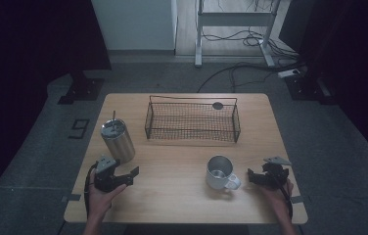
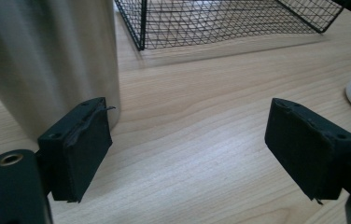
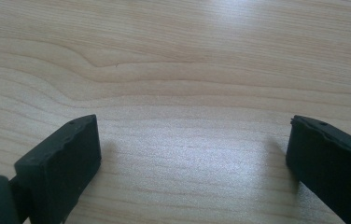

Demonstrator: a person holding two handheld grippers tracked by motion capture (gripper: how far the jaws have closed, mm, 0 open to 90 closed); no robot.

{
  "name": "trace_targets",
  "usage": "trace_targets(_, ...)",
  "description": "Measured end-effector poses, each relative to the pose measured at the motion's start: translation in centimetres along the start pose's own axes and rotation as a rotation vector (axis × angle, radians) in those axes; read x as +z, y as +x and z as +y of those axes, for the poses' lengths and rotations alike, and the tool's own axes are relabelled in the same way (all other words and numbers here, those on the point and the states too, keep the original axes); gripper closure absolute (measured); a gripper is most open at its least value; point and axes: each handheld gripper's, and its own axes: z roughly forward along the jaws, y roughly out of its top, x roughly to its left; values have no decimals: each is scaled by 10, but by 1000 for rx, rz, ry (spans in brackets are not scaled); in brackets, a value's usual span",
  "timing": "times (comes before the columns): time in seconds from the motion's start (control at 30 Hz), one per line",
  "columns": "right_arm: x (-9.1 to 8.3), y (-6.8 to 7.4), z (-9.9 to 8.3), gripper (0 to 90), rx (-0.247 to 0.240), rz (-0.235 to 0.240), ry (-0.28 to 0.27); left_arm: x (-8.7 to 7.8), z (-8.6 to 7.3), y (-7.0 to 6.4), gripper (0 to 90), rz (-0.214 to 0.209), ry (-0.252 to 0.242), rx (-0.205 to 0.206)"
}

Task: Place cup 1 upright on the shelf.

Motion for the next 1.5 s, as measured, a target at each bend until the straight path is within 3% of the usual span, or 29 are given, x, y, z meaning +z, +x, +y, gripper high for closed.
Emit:
trace_targets(0.57,-1,0,-1,51,14,-17,-7,-12,3,19,135,72,-37,-36)
trace_targets(0.77,-1,0,-1,51,14,-16,-7,-14,3,31,65,87,-40,-60)
trace_targets(0.9,-1,0,-1,51,10,-11,-6,-7,4,36,37,78,-19,-61)
trace_targets(1.2,-1,0,-1,51,8,-10,-6,8,17,49,6,128,-7,-67)
trace_targets(1.5,-1,0,-1,51,8,-10,-7,16,26,54,9,147,1,-62)
